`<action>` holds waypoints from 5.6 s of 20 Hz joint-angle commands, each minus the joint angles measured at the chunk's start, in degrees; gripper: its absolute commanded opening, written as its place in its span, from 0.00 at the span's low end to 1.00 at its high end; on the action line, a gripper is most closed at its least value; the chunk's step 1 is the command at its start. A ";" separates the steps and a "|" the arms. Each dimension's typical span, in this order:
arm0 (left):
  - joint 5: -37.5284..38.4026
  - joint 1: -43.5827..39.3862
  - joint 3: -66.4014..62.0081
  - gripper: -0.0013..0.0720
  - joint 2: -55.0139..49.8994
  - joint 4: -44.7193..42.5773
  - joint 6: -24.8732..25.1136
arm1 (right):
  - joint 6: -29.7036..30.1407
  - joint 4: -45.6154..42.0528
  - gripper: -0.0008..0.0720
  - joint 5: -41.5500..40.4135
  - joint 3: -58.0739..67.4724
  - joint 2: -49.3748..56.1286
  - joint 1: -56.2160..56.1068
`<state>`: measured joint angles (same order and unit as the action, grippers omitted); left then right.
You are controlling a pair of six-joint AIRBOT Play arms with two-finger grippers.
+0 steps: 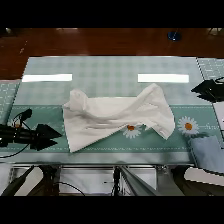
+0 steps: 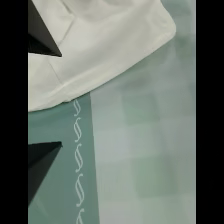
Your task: Fold the shirts.
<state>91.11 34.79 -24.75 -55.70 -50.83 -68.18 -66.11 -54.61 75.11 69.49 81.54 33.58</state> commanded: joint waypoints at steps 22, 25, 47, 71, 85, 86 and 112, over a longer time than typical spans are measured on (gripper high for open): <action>-19.56 -28.74 2.19 0.18 -17.16 -0.09 -8.59 | 0.83 1.70 0.83 -0.09 -0.11 0.20 -0.22; -20.41 -28.74 1.77 0.06 -17.03 0.39 -7.52 | 0.81 1.57 0.83 0.46 -0.11 0.20 -0.22; -18.03 -28.74 0.37 0.06 -13.97 0.44 -5.35 | 4.44 0.66 0.82 8.20 -0.42 18.73 -12.22; -16.92 -24.81 -82.03 0.06 8.98 -3.87 -7.13 | -13.16 5.53 0.04 -1.18 49.90 -24.48 -17.27; 11.13 -22.53 -94.05 0.06 18.82 -16.85 -20.65 | -25.77 -14.14 0.04 28.13 53.35 -37.00 -17.27; 14.51 -21.73 -93.48 0.06 18.84 -16.98 -20.59 | -25.35 -14.99 0.04 31.34 53.00 -36.22 -17.29; -38.34 -22.14 -38.93 0.06 -16.04 -10.43 1.55 | -13.25 -20.52 0.04 -22.86 15.43 3.43 -32.33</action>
<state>57.14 13.74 -63.83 -66.26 -61.45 -67.96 -79.46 -75.02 56.75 84.97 81.36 1.45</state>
